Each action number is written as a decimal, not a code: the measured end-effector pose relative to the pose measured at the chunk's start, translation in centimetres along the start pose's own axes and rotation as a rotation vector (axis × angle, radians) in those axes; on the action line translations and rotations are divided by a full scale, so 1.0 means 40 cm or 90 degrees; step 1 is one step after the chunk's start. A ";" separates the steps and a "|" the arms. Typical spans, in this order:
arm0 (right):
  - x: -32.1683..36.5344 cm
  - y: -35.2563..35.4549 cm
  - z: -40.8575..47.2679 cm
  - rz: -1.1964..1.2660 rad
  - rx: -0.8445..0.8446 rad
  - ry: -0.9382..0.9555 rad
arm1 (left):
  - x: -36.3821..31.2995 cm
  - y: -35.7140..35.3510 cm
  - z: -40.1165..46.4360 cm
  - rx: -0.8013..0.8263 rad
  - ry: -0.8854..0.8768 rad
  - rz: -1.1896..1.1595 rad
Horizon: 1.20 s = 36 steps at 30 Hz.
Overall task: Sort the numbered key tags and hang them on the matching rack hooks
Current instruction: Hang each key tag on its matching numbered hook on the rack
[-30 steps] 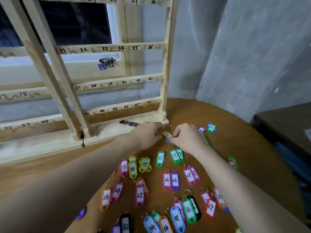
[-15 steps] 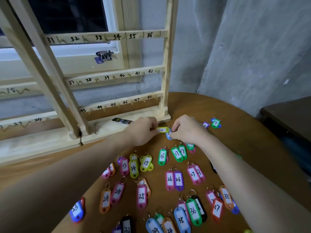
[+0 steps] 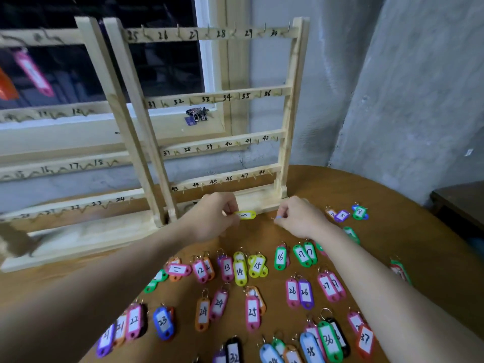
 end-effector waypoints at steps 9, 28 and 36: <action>0.146 0.099 -0.074 0.241 -0.094 0.139 | -0.007 0.105 -0.080 -0.057 0.000 -0.086; 0.774 0.333 -0.221 0.546 -0.137 0.330 | -0.040 0.768 -0.405 -0.406 -0.014 0.086; 0.870 0.338 -0.146 0.582 -0.070 0.244 | -0.047 0.850 -0.401 -0.469 0.004 0.086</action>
Point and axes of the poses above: each hand's wrist, its own z-axis towards the middle knuckle, its own y-axis out of the back of the hand, x = y × z, the point moved 2 cm from there along z, towards the middle knuckle, and after that the axes turned 3 degrees about -x, right-handed, at the moved point
